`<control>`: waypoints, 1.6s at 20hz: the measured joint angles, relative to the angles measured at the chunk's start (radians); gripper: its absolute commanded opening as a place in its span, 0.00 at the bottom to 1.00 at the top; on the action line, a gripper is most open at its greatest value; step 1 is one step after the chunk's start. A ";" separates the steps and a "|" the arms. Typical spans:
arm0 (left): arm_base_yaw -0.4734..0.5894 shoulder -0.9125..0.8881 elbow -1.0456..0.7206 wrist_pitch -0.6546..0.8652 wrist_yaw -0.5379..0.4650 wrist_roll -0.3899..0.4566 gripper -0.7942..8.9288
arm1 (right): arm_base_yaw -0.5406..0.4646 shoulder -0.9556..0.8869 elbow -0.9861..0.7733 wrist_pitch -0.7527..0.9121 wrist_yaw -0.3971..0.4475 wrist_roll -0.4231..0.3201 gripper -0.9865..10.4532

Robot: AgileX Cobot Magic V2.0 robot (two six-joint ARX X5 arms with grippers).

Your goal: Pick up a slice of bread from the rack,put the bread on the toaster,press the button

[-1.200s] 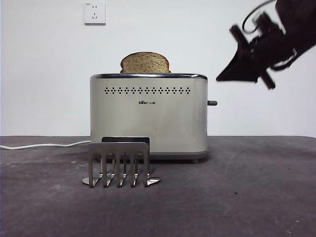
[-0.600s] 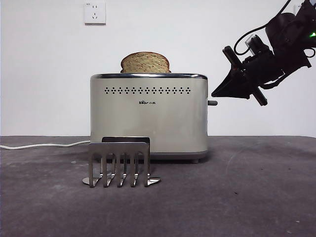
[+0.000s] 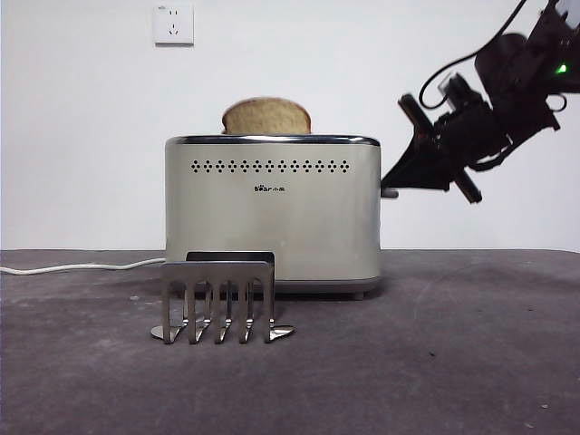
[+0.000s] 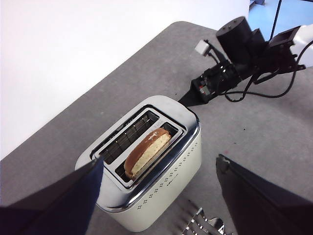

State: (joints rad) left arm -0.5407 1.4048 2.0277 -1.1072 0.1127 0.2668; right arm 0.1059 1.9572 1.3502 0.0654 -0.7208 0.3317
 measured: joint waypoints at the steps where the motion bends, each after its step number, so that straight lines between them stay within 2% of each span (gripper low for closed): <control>1: 0.000 0.000 0.000 0.000 0.000 0.000 0.48 | 0.000 0.014 0.003 -0.011 0.010 -0.005 0.08; 6: 0.000 0.000 0.000 0.000 0.000 -0.003 0.48 | 0.002 0.054 0.014 -0.086 0.009 -0.076 0.08; 9: -0.001 0.000 0.000 0.000 0.000 -0.006 0.48 | 0.009 0.071 0.025 -0.121 0.057 -0.120 0.08; 12: -0.001 0.000 0.000 -0.005 0.000 -0.006 0.48 | 0.010 0.083 0.034 -0.121 0.057 -0.148 0.08; 32: -0.001 0.000 0.000 -0.023 0.000 -0.006 0.48 | 0.010 0.083 0.034 -0.124 0.057 -0.157 0.08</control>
State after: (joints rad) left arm -0.5419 1.4048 2.0277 -1.1301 0.1123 0.2604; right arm 0.1162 2.0399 1.3846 -0.0589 -0.6636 0.1745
